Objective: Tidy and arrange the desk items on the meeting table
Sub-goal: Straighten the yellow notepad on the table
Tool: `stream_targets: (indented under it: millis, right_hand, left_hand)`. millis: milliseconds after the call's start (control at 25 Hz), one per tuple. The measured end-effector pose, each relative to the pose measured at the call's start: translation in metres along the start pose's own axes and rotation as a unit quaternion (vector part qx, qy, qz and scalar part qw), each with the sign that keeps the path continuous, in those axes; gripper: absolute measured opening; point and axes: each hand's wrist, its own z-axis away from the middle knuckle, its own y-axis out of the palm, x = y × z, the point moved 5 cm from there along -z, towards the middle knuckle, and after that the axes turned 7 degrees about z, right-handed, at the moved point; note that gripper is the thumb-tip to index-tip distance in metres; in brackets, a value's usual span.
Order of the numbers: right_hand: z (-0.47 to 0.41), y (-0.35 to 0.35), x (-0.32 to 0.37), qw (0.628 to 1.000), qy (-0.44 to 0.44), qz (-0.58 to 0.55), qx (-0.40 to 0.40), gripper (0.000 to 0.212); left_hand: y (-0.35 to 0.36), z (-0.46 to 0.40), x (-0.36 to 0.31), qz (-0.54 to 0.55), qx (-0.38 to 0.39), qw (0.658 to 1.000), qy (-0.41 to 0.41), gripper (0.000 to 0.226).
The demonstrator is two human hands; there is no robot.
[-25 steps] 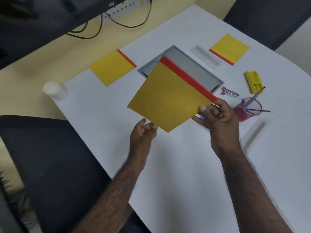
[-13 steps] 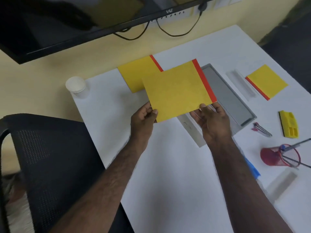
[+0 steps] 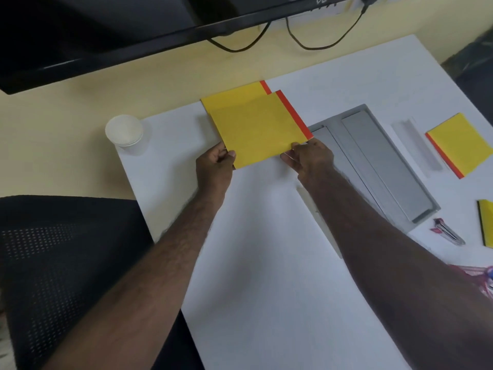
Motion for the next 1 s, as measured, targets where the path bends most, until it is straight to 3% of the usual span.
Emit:
stream_targets:
  millis: [280,400,520,680,920,1000]
  right_hand:
    - [-0.047,0.041,0.011,0.998,-0.023,0.044,-0.024,0.023]
    - [-0.058,0.05,0.01,0.998,-0.023,0.053,-0.034,0.016]
    - [-0.066,0.054,0.003,0.997,-0.025,0.047,-0.054,0.026]
    - [-0.068,0.052,-0.002,0.994,-0.024,0.076,-0.073,0.012]
    - [-0.043,0.027,-0.008,0.99,-0.09,0.098,-0.054,0.047]
    - [-0.018,0.009,-0.015,0.987,-0.135,0.085,-0.037,0.045]
  left_hand:
    - [-0.006,-0.06,-0.01,-0.097,-0.077,0.991,0.043,0.04]
    - [-0.007,-0.068,-0.011,-0.131,-0.105,0.983,0.071,0.022]
    - [-0.005,-0.067,-0.01,-0.143,-0.116,0.977,0.104,0.017]
    - [-0.001,-0.064,-0.011,-0.165,-0.111,0.97,0.138,0.014]
    - [0.001,-0.033,-0.011,-0.242,-0.118,0.932,0.243,0.02]
    - [0.007,-0.007,0.003,-0.248,-0.102,0.923,0.274,0.03]
